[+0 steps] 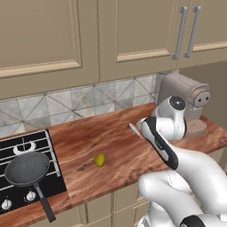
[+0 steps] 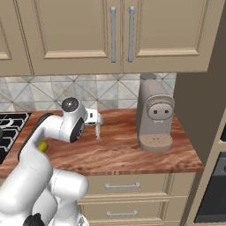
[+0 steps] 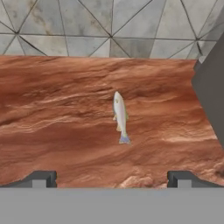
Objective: Place both pans onto different burners. Then place the lemon and the fish on different pans.
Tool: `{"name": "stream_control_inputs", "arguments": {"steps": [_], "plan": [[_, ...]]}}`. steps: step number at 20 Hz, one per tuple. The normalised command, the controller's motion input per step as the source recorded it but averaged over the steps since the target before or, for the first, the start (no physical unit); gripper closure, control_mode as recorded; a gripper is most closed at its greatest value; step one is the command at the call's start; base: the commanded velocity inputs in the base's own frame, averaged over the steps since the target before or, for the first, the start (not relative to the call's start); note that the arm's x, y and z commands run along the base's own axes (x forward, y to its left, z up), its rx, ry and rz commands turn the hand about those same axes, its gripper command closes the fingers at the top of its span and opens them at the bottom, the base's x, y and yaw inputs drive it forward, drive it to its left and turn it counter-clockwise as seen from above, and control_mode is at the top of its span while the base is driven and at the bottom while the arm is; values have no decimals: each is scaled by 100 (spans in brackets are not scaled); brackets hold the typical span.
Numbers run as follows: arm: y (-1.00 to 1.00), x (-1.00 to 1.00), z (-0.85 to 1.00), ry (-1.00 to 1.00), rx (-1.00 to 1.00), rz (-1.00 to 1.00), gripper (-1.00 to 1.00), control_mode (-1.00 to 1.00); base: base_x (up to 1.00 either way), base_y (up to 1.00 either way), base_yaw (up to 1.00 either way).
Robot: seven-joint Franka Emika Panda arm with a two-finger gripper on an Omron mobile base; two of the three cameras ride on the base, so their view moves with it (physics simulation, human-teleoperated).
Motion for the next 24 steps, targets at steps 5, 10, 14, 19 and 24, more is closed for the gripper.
{"name": "stream_control_inputs", "arguments": {"steps": [5, 10, 14, 19, 24], "plan": [[0, 22, -23, 0, 1, 0, -100, -100, 0, 0, 0], [0, 27, -36, 0, 1, 0, -100, -100, 0, 0, 0], [0, 27, -20, 0, 0, 0, -100, -100, 0, 0, 0], [0, 22, -8, 0, 0, 0, -100, -100, 0, 0, 0], [0, 18, -10, 0, 0, 0, -100, -100, 0, 0, 0]]}}
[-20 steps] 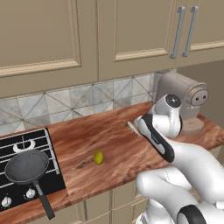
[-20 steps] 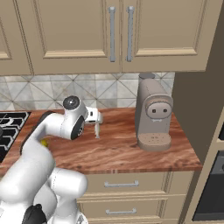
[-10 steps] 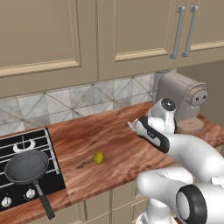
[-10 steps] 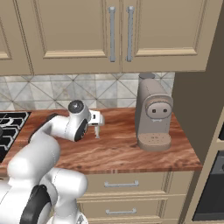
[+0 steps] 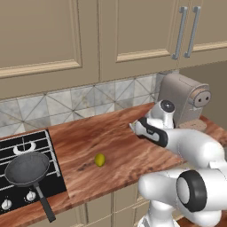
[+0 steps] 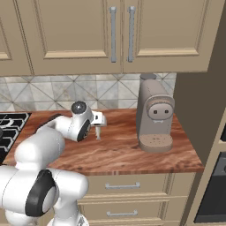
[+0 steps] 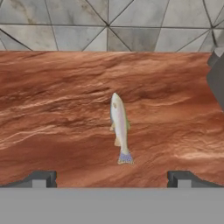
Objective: Place both pans onto different burners. Then place the lemon and the fish on different pans.
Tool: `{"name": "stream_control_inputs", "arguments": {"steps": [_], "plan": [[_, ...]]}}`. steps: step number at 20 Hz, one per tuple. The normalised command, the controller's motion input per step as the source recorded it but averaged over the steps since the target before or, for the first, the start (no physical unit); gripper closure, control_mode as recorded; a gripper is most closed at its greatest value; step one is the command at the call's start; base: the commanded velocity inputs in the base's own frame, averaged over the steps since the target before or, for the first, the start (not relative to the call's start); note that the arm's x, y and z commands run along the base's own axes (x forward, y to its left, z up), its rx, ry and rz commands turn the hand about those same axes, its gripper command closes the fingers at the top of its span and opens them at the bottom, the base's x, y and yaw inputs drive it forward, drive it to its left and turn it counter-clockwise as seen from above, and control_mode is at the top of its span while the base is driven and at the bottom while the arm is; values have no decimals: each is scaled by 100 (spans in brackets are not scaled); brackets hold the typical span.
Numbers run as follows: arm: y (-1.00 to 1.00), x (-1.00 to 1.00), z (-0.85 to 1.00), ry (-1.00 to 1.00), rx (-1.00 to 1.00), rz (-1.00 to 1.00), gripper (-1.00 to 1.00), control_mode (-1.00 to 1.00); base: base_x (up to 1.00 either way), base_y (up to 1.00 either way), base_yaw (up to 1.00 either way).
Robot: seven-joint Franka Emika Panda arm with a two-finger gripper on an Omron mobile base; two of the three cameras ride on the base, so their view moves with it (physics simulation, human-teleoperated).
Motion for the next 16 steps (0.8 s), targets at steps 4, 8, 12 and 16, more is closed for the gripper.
{"name": "stream_control_inputs", "arguments": {"steps": [4, 8, 12, 16], "plan": [[0, 22, -14, 0, 0, 0, -100, -100, 0, 0, 0], [0, 24, -15, 1, 0, 0, -100, -100, 0, 0, 0], [0, 25, -14, 1, 0, 0, -100, -100, 0, 0, 0], [0, 26, -17, 2, 0, 0, -100, -100, 0, 0, 0]]}}
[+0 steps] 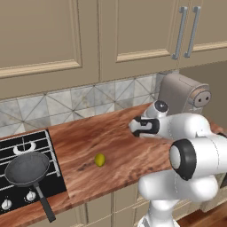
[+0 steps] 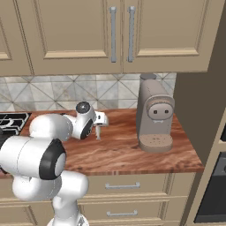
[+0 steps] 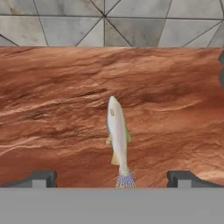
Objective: Place both pans onto different burners. Then place the lemon and the fish on different pans.
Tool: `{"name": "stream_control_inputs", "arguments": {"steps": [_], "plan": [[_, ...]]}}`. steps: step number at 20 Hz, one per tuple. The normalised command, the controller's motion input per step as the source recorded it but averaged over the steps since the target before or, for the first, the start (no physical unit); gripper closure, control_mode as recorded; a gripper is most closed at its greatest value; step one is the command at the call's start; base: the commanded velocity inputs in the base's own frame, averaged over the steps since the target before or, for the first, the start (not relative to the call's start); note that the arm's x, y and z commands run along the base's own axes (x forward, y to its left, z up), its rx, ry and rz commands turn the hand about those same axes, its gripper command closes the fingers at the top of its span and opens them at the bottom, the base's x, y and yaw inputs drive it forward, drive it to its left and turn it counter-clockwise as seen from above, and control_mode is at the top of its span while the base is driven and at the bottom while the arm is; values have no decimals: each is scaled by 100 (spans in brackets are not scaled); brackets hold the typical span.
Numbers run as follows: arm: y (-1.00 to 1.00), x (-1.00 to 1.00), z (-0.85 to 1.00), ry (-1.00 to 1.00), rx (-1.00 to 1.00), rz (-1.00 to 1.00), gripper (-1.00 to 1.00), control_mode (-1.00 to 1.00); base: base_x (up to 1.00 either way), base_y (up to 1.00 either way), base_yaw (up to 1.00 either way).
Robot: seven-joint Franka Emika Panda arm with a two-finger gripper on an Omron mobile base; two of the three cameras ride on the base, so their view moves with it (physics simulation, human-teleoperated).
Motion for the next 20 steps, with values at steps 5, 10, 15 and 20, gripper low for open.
{"name": "stream_control_inputs", "arguments": {"steps": [5, 10, 15, 20], "plan": [[0, 27, -22, 3, 0, 0, -100, -100, 0, 0, 0], [0, 25, -24, 3, 0, 0, -100, -100, 0, 0, 0], [0, 24, -24, 2, 0, 0, -100, -100, 0, 0, 0], [0, 28, -24, 3, 0, 0, -100, -100, 0, 0, 0]]}}
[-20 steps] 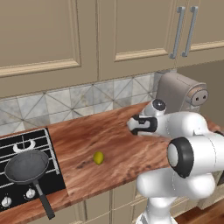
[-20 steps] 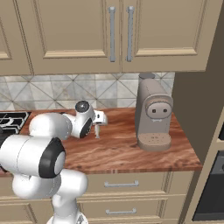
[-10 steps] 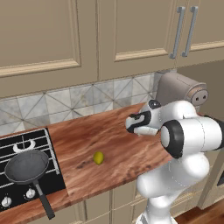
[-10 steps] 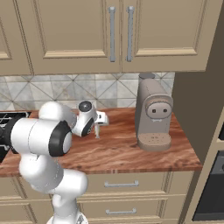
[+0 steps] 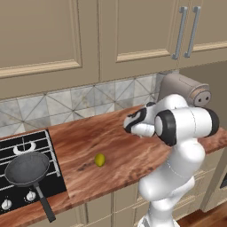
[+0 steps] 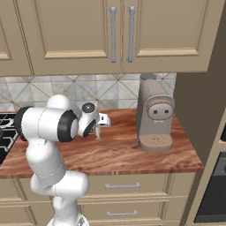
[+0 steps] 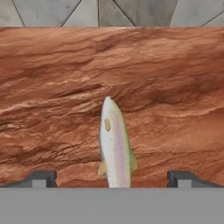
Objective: Place both pans onto different burners. Then place the lemon and the fish on different pans.
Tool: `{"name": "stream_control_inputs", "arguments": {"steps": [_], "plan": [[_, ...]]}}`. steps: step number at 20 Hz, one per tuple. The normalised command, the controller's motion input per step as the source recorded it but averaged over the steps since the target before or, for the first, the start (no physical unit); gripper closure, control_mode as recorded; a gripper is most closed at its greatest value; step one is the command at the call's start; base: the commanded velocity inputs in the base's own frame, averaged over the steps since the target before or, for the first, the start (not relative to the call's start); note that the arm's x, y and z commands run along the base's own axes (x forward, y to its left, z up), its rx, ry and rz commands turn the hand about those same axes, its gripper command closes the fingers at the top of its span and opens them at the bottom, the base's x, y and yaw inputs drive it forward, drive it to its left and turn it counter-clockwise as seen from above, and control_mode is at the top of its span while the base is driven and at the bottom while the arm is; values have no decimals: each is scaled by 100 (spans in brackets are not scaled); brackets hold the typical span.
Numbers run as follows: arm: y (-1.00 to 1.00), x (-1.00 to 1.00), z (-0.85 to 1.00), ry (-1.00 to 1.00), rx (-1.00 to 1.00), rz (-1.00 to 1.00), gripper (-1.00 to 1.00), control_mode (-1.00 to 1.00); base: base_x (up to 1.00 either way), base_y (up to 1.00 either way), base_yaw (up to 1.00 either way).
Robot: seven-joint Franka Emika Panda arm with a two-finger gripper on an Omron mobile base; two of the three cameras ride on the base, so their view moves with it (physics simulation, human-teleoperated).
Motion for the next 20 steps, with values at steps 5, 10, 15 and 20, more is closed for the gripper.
{"name": "stream_control_inputs", "arguments": {"steps": [5, 10, 15, 20], "plan": [[0, 30, -24, 4, 0, 0, -100, -100, 0, 0, 0], [0, 31, -25, 4, 0, 0, -100, -100, 0, 0, 0], [0, 30, -26, 4, 0, 0, -100, -100, 0, 0, 0], [0, 27, -25, 3, 0, 0, -100, -100, 0, 0, 0]]}}
